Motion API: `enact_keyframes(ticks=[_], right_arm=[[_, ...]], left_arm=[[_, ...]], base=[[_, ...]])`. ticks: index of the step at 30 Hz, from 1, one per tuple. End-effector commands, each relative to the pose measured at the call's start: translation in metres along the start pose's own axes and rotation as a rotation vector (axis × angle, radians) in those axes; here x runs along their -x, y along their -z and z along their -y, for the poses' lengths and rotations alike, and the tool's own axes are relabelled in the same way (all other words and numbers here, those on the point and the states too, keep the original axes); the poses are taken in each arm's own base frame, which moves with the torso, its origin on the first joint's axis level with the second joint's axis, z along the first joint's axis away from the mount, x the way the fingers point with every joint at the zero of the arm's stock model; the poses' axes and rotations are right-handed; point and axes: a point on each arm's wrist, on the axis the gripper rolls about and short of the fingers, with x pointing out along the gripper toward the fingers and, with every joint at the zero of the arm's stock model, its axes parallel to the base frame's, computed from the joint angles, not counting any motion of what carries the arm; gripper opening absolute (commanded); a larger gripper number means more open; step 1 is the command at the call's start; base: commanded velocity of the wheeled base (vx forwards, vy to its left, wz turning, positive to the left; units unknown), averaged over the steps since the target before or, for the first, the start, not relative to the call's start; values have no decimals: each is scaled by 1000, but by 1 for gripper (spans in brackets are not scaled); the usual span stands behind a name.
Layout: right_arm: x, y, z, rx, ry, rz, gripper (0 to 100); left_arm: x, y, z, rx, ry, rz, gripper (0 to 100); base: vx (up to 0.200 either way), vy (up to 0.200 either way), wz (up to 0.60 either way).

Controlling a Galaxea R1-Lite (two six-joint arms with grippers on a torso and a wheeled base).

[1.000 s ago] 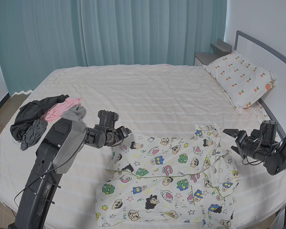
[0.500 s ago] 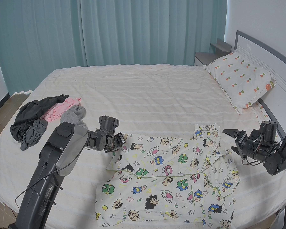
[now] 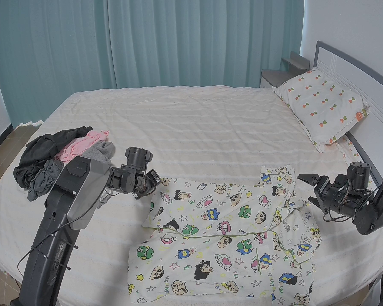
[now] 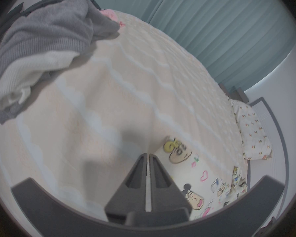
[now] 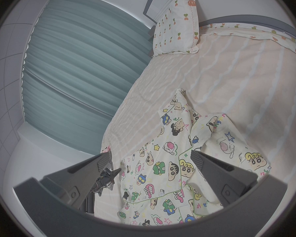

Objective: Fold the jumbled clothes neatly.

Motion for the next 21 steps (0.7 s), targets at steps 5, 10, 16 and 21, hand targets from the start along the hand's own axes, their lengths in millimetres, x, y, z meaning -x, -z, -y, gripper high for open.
enact_keyframes(ticks=[5,10,16,21], right_arm=[[0,1,0,1,1,-5,100],[0,2,0,1,2,-7,100],[0,3,1,0,6,-12,100],[1,8,0,2,5,-26,100]], left_arm=[[21,-16,12,16,22,19,0],[17,-8,14,1,31,-22,100],[16,5,22,-18,49,-58,100],[8,20,20,-29,46,-104,100]], base=[[0,0,0],[0,0,0],[0,0,0],[0,0,0]])
